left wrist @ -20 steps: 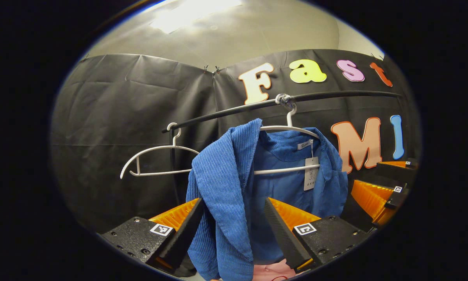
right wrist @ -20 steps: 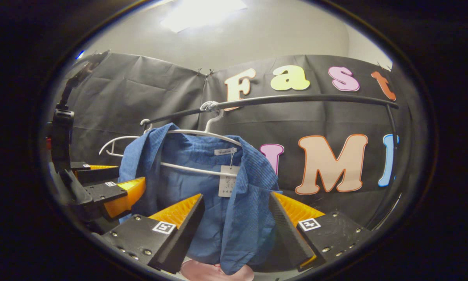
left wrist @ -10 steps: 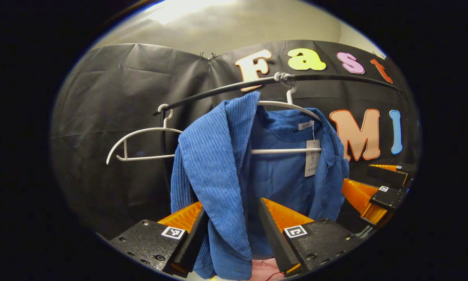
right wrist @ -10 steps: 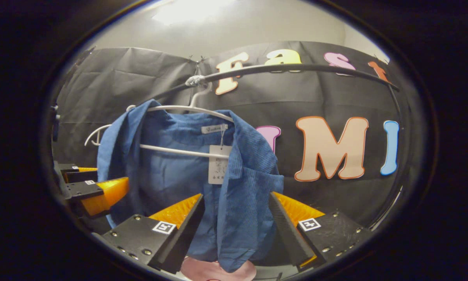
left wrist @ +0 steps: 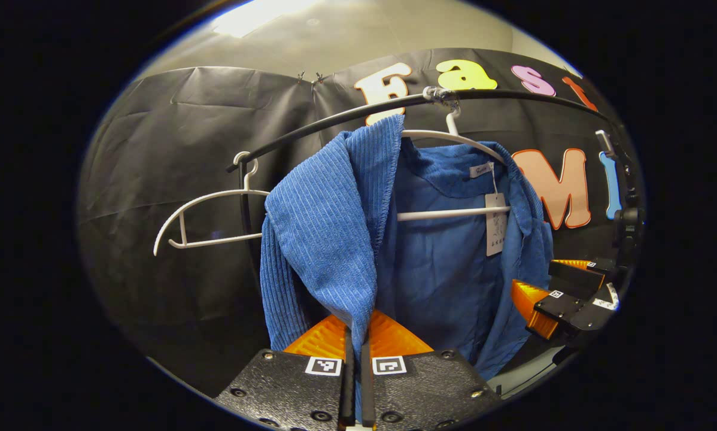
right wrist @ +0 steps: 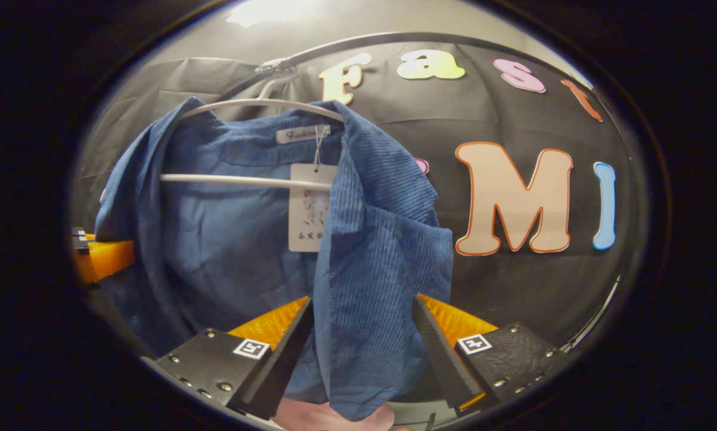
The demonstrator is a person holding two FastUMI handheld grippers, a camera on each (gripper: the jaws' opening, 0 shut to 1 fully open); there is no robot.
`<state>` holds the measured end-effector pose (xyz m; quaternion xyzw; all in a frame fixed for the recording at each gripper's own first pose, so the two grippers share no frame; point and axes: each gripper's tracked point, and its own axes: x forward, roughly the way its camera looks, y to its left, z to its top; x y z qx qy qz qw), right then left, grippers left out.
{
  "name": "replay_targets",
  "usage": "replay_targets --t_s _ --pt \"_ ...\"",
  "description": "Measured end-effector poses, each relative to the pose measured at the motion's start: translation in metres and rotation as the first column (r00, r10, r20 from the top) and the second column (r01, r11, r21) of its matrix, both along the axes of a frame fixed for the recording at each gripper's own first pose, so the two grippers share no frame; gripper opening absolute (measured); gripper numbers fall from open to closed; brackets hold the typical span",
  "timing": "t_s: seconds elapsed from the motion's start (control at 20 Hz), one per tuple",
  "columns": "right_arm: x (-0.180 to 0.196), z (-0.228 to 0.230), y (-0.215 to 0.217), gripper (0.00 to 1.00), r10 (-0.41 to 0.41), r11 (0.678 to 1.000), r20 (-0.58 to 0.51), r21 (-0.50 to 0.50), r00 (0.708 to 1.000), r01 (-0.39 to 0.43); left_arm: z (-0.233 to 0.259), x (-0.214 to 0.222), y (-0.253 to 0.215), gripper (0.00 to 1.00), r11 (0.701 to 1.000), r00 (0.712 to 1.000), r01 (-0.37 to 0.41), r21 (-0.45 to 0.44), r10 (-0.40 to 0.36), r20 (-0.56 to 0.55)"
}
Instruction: Grasp the clothes on the hanger with both hands and then place them into the laundry hamper below.
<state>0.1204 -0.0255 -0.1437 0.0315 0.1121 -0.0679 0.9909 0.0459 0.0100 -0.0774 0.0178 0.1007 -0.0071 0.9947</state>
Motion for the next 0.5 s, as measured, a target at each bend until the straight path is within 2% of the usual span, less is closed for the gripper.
replay_targets --t_s 0.15,0.2,0.25,0.35,0.4,0.45,0.5 --pt "0.009 -0.015 -0.001 0.98 -0.009 1.000 -0.019 -0.012 1.000 0.008 0.003 0.000 -0.002 0.00 1.000 1.000 0.012 0.015 -0.012 0.008" --pt "0.012 -0.019 -0.001 0.94 -0.009 1.000 -0.028 -0.015 1.000 0.008 0.005 0.000 -0.004 0.01 1.000 1.000 0.018 0.017 -0.018 0.011" --pt "0.017 -0.023 -0.001 0.98 -0.012 1.000 -0.032 -0.015 0.999 0.012 0.005 0.000 -0.005 0.02 1.000 1.000 0.022 0.022 -0.023 0.012" --pt "0.024 -0.027 -0.003 0.99 -0.026 1.000 -0.037 -0.014 0.999 0.025 0.006 -0.001 -0.005 0.00 0.999 1.000 0.026 0.030 -0.027 0.012" --pt "0.027 -0.029 0.000 0.94 -0.014 1.000 -0.041 0.003 0.999 0.014 0.007 -0.002 -0.004 0.00 0.999 1.000 0.026 0.032 -0.026 0.013" --pt "0.029 -0.032 0.002 1.00 -0.009 1.000 -0.049 0.016 0.999 0.010 0.008 -0.002 -0.004 0.00 0.999 1.000 0.025 0.037 -0.025 0.013" --pt "0.029 -0.035 0.003 1.00 0.002 1.000 -0.060 0.026 0.998 0.000 0.009 -0.003 -0.004 0.00 0.999 1.000 0.023 0.041 -0.024 0.014"
